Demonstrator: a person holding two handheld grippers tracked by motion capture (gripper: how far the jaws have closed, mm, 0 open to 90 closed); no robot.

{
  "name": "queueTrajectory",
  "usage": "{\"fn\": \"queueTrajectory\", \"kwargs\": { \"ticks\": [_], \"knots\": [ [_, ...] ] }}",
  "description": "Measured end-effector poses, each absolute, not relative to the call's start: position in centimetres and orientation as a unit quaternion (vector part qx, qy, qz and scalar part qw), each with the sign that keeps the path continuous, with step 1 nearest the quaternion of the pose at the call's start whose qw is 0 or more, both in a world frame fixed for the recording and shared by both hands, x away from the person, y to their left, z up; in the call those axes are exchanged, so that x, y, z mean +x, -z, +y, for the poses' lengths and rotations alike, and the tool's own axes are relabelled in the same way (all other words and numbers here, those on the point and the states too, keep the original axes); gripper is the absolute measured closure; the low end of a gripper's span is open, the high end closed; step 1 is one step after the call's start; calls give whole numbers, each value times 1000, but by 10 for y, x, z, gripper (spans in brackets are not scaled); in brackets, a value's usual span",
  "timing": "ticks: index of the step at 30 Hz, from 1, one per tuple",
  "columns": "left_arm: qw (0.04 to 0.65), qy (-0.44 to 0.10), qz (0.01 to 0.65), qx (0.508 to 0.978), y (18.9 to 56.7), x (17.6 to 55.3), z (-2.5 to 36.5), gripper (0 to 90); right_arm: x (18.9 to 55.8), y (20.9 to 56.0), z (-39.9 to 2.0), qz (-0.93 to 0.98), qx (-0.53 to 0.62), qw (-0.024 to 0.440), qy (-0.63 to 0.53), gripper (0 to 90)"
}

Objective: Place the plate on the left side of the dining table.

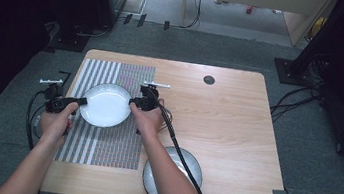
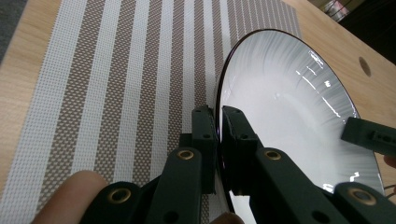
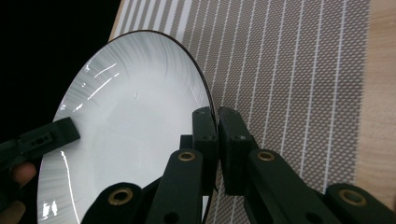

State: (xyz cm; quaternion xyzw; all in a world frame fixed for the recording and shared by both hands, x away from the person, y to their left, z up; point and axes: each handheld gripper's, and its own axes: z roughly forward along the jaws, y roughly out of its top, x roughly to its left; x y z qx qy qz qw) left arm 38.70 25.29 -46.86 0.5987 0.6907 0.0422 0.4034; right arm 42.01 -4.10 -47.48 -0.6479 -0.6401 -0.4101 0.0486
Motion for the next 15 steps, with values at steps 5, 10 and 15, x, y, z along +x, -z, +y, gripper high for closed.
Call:
{"fn": "queueTrajectory", "kwargs": {
  "ticks": [5,10,15],
  "knots": [
    [394,-42,703,591,476,398,253,843,428,479,-37,-634,-655,34,409,867],
    [387,-51,704,593,483,405,253,830,432,483,-31,-636,-652,19,413,866],
    [383,-50,706,594,490,409,254,831,434,490,-29,-637,-656,14,405,867]
  ]
}}
